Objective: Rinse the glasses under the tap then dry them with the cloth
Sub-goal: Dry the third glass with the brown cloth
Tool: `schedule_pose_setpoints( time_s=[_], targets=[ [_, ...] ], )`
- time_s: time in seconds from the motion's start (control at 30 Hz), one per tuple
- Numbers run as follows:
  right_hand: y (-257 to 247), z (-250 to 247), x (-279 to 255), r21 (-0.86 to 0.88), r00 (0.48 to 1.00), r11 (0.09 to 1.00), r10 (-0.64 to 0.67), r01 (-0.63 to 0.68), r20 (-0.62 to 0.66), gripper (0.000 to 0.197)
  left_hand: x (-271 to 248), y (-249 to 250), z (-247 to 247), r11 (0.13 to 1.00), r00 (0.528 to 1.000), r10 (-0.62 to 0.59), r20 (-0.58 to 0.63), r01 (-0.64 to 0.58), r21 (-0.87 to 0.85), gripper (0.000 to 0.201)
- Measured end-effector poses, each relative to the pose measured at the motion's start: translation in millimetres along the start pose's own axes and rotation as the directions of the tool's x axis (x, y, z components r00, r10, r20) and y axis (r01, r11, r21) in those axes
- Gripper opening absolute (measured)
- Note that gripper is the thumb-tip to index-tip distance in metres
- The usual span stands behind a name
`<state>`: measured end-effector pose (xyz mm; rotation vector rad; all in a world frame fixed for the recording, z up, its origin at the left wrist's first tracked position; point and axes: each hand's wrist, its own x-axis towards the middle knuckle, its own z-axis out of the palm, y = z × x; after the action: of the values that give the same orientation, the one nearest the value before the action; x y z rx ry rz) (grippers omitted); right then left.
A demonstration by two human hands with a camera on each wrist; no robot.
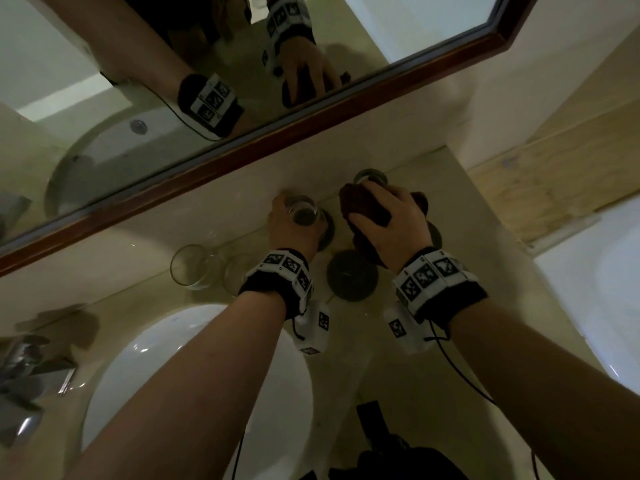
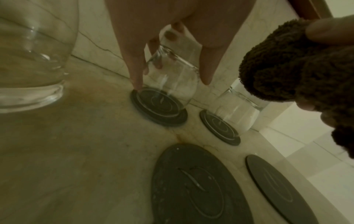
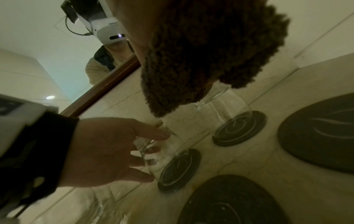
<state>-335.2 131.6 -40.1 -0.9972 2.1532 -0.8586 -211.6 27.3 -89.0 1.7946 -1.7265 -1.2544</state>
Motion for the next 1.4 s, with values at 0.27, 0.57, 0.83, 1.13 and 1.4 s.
schedule_pose_setpoints(
  time_s=[0.27, 0.57, 0.83, 1.13, 1.4],
  targets=[
    [-11, 4, -2, -0.006, 1.0, 1.0, -0.003, 0.003, -0.008, 0.055, -10, 7, -20, 0.998, 0.994, -0.054, 0.095, 0.049, 0.051, 0.092],
    [-61, 24, -17, 0.044, 0.99, 0.992, -0.123, 0.12, 0.066, 0.054, -44, -3, -119, 0.959, 0.99, 0.116, -0.079, -0.091, 0.269, 0.035],
    [-71, 42, -27, 0.014, 0.982, 0.986, -0.166, 0.166, 0.086, 0.054, -46, -42, -115, 0.765, 0.961, 0.011, 0.276, -0.186, 0.616, 0.088],
    [-53, 35, -22, 0.02, 0.988, 0.992, -0.129, 0.128, 0.089, 0.054, -29, -47, -96, 0.69, 0.974, -0.028, 0.225, -0.144, 0.709, 0.065],
    [-71, 30, -42, 0.104, 0.978, 0.982, -0.17, 0.158, 0.121, 0.053, -74, -26, -142, 0.979, 0.993, -0.02, 0.113, 0.042, -0.2, 0.053]
  ],
)
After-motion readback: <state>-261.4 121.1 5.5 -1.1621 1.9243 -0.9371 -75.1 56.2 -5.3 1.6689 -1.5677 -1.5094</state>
